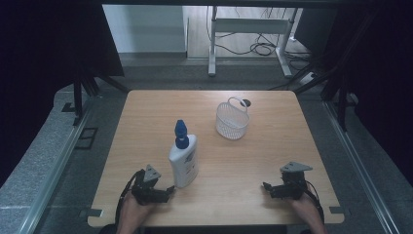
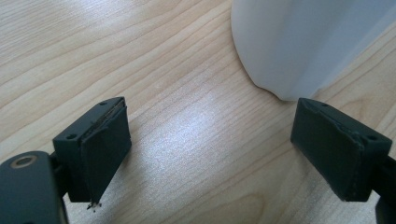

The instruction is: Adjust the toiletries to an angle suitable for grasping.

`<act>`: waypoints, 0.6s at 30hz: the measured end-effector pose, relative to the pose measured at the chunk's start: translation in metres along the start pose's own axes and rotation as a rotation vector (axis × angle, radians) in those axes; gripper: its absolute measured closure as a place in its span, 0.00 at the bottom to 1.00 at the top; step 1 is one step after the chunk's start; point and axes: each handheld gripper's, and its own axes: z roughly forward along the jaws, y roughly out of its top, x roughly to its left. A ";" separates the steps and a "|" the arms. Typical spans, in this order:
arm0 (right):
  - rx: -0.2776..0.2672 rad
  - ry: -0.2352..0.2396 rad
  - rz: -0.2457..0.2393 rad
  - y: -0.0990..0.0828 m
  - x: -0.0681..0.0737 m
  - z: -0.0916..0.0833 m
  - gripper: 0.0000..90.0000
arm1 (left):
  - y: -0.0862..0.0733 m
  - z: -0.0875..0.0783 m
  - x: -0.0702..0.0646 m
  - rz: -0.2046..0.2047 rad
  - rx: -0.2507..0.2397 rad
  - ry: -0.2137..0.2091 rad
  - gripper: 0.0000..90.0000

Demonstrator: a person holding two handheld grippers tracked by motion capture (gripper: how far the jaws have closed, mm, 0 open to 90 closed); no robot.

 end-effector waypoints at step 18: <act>0.000 0.000 0.001 0.000 0.000 0.000 0.00 | 0.001 0.001 0.000 -0.005 0.000 0.006 0.13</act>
